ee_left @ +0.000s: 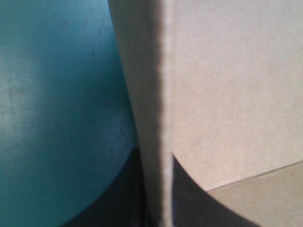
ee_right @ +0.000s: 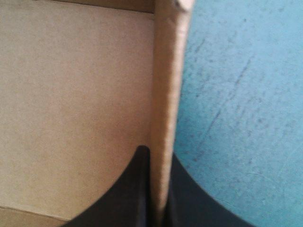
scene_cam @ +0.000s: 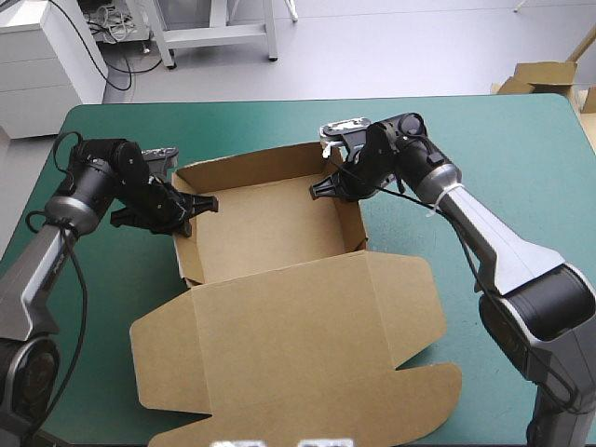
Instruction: Fold the box
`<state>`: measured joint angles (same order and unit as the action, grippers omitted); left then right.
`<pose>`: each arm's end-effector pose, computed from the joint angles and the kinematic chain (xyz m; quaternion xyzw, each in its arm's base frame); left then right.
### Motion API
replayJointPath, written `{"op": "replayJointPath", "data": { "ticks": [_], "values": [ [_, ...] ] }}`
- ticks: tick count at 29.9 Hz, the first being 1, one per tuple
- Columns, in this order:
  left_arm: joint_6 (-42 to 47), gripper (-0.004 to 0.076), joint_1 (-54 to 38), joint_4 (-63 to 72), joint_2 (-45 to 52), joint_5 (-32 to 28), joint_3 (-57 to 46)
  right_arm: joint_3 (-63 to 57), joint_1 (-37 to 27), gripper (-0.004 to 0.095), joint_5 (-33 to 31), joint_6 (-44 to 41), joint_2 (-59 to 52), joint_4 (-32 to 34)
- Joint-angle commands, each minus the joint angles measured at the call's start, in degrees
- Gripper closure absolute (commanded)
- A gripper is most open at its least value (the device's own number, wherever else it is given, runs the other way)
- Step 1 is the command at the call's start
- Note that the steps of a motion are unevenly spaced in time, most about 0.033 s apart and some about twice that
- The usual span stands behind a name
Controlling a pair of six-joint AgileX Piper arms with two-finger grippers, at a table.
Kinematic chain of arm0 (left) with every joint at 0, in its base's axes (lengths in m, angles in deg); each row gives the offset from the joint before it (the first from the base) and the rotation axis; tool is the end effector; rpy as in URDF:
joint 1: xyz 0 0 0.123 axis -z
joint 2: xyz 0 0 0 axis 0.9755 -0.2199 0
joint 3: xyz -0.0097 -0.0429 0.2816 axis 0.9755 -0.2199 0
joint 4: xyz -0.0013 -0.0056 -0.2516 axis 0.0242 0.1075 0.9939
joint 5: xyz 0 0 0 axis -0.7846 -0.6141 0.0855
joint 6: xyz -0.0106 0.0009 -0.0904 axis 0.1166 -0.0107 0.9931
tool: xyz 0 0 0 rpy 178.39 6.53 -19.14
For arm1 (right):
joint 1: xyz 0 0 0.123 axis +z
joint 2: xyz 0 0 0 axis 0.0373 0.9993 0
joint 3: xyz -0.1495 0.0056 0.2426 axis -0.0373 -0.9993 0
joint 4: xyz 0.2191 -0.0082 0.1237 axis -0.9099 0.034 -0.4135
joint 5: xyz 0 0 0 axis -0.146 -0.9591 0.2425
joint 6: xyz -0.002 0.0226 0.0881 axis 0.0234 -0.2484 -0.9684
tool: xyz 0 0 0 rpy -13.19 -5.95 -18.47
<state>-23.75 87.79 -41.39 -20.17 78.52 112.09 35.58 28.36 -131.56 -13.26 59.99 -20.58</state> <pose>0.3240 -0.0743 0.3187 -0.0077 0.9874 -0.1034 0.1199 0.3796 0.1951 0.3149 -0.1911 0.9531 0.0991 0.2128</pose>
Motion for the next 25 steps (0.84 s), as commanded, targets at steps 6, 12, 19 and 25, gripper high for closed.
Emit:
{"op": "replayJointPath", "data": {
  "ticks": [6, 12, 19, 25],
  "values": [
    [-1.52, 0.0731, 0.44, 3.56, -5.21, -1.28, 12.07, -3.50, -5.46, 0.0929, -3.68, 2.32, -4.25, 1.86],
    [-1.64, 0.0731, 4.09, 3.46, -8.63, -1.63, 12.54, -10.05, -5.85, 0.0929, -2.24, 2.85, -4.38, 1.65],
    [-3.70, 0.0731, 10.33, 3.46, -12.54, -3.35, 12.43, -10.67, -5.85, 0.0929, -2.88, 2.32, -4.48, 0.59],
    [-4.25, 0.0731, 11.08, 3.58, -14.54, -1.59, 12.43, -10.67, -5.85, 0.0928, -3.57, 2.32, -4.48, 0.23]
  ]
}}
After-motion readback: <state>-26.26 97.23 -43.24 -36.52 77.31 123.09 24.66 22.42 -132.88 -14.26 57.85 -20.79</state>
